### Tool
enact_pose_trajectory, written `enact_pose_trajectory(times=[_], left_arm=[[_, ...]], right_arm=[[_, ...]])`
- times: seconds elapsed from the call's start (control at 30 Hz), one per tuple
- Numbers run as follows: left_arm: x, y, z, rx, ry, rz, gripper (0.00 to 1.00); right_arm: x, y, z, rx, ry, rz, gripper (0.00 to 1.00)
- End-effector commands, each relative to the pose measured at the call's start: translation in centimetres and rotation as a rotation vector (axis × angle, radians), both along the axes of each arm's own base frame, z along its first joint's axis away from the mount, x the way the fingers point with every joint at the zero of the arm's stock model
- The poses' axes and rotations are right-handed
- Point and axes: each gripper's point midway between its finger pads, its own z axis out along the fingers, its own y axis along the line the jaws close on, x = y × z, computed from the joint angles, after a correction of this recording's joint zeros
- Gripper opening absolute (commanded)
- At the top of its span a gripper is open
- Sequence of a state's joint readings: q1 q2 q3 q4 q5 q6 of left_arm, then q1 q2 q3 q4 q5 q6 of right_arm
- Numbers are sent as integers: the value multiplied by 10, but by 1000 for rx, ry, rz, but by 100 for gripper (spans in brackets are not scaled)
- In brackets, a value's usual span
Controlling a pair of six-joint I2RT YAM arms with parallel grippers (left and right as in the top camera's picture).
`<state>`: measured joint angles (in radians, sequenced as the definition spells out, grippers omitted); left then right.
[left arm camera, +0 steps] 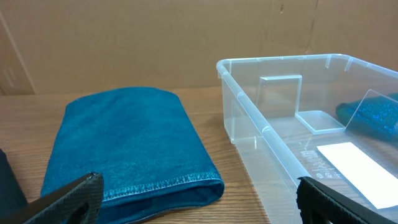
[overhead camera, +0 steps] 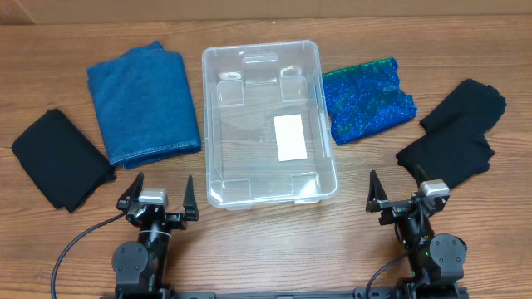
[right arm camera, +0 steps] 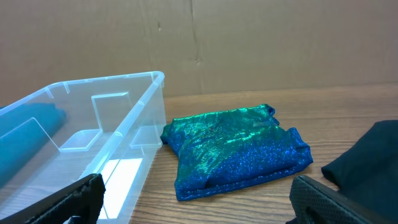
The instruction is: Pack container
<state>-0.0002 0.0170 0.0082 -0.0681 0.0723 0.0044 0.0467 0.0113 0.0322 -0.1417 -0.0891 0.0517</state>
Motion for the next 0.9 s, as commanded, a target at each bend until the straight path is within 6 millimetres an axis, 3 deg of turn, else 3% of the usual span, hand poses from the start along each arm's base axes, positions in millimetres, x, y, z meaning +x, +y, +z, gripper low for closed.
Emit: enact_pose_trajectory(times=[0.0, 0.87], left_arm=[[0, -2, -1, 22, 0, -15, 100], [0, -2, -1, 21, 0, -15, 100]], right_arm=[[0, -1, 4, -3, -17, -3, 100], [-1, 2, 4, 10, -14, 9, 100]])
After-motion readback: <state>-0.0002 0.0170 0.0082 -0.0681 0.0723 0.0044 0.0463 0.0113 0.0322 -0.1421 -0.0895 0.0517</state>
